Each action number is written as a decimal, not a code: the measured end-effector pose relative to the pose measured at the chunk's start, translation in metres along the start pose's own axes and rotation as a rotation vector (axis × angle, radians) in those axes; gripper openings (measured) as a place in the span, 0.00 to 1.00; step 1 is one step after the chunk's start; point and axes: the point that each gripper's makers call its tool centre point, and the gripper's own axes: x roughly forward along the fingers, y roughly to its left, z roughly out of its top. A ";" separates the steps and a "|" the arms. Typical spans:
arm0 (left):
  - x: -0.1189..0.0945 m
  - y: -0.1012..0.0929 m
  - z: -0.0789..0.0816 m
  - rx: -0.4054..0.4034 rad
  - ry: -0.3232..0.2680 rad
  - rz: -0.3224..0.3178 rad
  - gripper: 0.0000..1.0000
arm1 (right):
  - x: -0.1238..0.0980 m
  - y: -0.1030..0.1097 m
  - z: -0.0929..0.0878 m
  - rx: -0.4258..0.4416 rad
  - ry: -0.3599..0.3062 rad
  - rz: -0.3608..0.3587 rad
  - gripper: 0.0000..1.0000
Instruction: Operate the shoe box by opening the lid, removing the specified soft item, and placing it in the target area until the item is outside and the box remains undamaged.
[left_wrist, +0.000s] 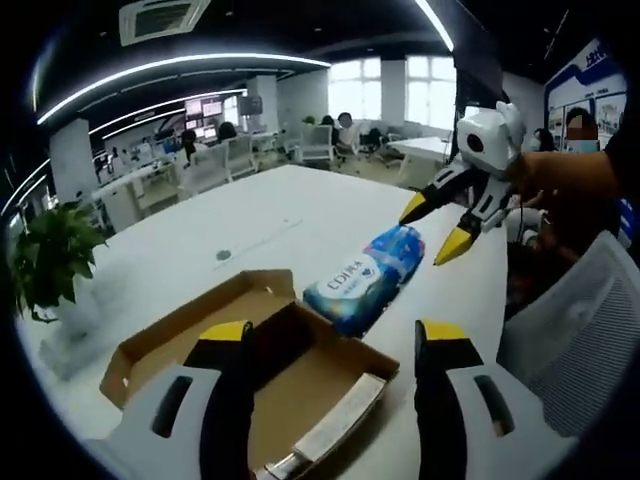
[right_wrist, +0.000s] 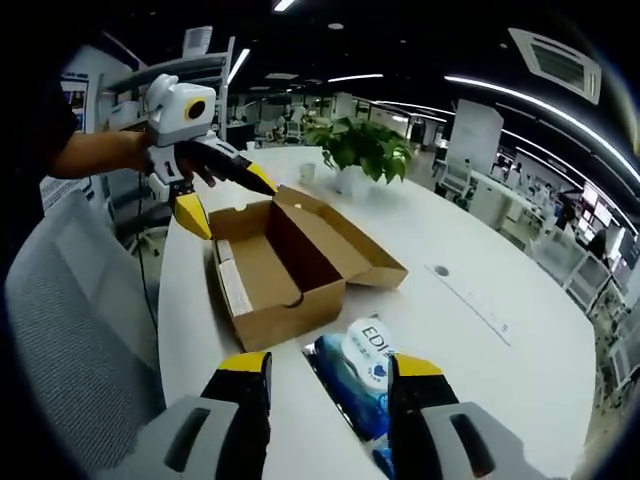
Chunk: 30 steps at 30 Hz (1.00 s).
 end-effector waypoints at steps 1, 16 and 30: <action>-0.006 0.002 -0.002 -0.008 -0.002 0.009 0.66 | 0.004 0.004 0.005 -0.009 -0.005 0.014 0.44; -0.064 0.013 -0.023 -0.025 -0.009 0.077 0.73 | 0.053 0.050 0.038 -0.136 0.006 0.200 0.44; -0.106 0.000 -0.052 -0.046 -0.005 0.112 0.80 | 0.107 0.073 0.042 -0.231 0.060 0.309 0.44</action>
